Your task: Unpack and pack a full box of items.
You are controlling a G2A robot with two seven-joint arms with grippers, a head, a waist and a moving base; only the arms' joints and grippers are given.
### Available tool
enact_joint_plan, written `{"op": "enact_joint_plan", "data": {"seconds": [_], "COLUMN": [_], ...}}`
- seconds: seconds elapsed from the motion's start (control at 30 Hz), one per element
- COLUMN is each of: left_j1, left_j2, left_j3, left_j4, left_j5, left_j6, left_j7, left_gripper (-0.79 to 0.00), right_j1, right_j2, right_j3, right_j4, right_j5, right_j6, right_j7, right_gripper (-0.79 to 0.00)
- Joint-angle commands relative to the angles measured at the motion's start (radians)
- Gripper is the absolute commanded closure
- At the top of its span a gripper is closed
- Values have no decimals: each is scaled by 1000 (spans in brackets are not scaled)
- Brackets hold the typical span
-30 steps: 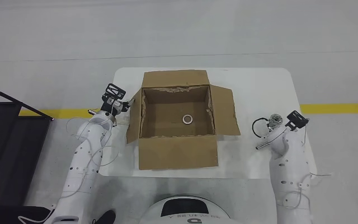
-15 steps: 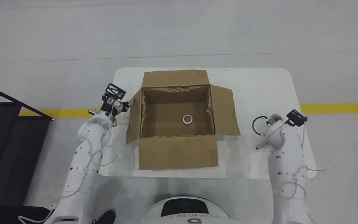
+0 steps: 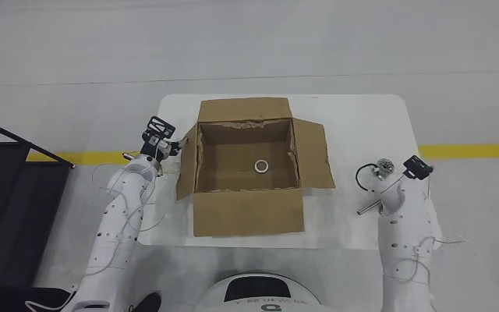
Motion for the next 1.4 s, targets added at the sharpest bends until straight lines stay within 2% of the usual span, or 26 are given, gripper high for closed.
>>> {"op": "enact_joint_plan", "data": {"seconds": [0.0, 0.17, 0.47, 0.6, 0.73, 0.9, 1.03, 1.37], "left_j1": [0, 0, 0, 0, 0, 0, 0, 0], "left_j2": [0, 0, 0, 0, 0, 0, 0, 0], "left_j3": [0, 0, 0, 0, 0, 0, 0, 0], "left_j4": [0, 0, 0, 0, 0, 0, 0, 0], "left_j5": [0, 0, 0, 0, 0, 0, 0, 0], "left_j6": [0, 0, 0, 0, 0, 0, 0, 0], "left_j7": [0, 0, 0, 0, 0, 0, 0, 0], "left_gripper": [-785, -785, -785, -785, -785, -785, -785, -785], "right_j1": [-36, -122, -242, -306, -379, -445, -453, -453], "right_j2": [-1, -6, -26, -39, -58, -72, -63, -63], "right_j3": [27, 111, 229, 300, 360, 333, 311, 311], "right_j4": [-66, -219, -385, -477, -528, -553, -559, -559], "right_j5": [44, 228, 588, 830, 1192, 1418, 1443, 1443], "right_j6": [-14, -51, -114, -188, -322, -403, -408, -408], "right_j7": [3, -18, -162, -220, -221, -232, -152, -152], "right_gripper": [0, 0, 0, 0, 0, 0, 0, 0]}}
